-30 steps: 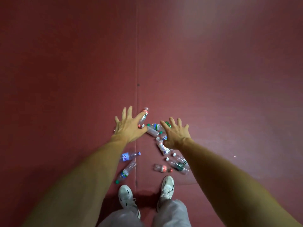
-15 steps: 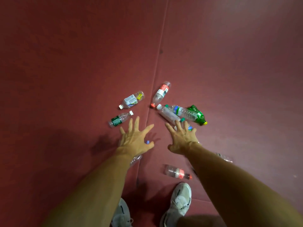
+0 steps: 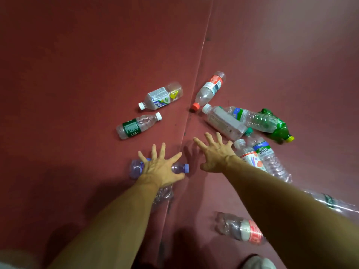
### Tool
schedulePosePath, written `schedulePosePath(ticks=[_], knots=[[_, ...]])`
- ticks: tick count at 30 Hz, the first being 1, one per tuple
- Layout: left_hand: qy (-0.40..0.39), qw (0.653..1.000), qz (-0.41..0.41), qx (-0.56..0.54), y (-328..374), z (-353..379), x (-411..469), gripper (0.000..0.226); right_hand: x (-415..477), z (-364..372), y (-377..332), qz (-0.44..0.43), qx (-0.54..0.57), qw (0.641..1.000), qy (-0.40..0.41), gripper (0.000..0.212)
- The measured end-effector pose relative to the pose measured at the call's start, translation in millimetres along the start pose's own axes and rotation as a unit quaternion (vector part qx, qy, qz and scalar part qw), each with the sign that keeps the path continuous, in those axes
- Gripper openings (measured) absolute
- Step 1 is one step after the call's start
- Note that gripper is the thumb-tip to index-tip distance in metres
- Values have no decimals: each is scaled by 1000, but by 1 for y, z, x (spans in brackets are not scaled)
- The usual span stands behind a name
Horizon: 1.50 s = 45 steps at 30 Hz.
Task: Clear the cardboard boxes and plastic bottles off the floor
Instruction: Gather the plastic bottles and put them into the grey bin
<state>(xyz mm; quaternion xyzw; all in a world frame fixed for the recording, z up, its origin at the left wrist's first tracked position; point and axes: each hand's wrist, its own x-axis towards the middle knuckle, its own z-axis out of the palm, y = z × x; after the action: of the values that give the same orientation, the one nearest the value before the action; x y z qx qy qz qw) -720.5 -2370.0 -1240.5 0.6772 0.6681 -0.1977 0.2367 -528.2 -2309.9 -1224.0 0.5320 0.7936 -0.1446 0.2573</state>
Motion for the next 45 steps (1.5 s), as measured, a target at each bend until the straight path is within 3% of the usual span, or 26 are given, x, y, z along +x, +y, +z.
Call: schedulePosePath(ticks=[6,11,16,21,25,30,45], knots=[[1,1000,-6,-21,0,6,27,63,17,16,11,29,22,999,20,99],[76,996,28,-33,30,-1,42,56,-2,39,43,111,126,985,46,93],[81,995,45,-33,61,3,54,72,-23,66,76,181,136,972,57,90],[68,996,46,-18,50,6,53,89,-25,81,73,209,187,958,59,94],[51,997,43,-38,37,1,47,77,-22,80,63,203,205,956,58,87],[77,995,39,-46,36,2,41,72,-21,68,49,123,202,968,84,78],[46,995,30,-77,17,8,27,88,-20,60,36,96,209,973,5,97]])
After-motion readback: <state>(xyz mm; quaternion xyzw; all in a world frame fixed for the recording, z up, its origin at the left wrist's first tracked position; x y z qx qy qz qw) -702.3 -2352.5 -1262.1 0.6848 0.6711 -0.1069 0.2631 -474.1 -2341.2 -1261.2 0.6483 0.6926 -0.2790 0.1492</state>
